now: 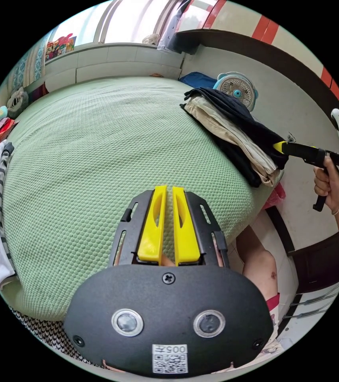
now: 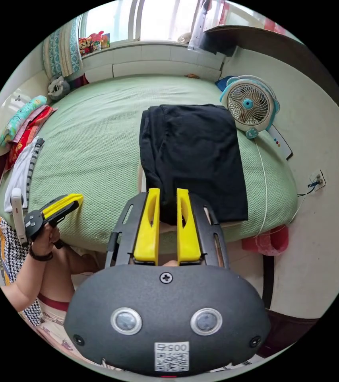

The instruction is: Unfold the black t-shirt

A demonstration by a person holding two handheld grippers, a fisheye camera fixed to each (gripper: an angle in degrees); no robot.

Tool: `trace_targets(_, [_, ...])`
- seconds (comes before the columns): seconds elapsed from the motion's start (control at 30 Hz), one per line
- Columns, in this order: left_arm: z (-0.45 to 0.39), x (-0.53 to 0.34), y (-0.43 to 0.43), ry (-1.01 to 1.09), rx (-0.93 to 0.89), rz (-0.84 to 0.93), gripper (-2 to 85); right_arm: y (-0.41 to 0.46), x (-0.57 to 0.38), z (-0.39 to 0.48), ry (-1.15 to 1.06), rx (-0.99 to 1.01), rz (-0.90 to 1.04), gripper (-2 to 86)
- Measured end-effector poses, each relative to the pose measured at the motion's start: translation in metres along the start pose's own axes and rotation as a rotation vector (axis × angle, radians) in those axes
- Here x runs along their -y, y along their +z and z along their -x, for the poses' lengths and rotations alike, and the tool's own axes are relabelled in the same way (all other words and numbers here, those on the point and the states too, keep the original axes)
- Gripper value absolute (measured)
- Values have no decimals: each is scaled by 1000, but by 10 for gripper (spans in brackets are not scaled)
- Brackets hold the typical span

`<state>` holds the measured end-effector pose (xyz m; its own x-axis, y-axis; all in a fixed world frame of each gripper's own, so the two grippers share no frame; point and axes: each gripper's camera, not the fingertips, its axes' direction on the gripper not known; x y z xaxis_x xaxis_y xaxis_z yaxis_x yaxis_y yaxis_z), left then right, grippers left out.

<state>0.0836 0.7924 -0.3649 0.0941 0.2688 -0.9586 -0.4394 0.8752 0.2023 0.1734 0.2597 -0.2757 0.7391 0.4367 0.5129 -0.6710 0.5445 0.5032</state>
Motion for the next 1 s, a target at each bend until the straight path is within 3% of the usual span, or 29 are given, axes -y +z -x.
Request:
trace_targets(0.47, [12, -1, -5, 10, -8, -3, 42, 13, -1, 21, -160, 31, 61, 118])
trace_targets(0.73, [24, 0, -17, -13, -20, -3, 41, 14, 12, 7, -93, -11, 47, 13])
trace_targets(0.87, [29, 1, -24, -15, -30, 0, 41, 2, 17, -4, -49, -21, -9, 20])
trace_targets(1.0, [33, 2, -33, -19, -41, 2, 41, 14, 18, 6, -109, 2, 54, 60])
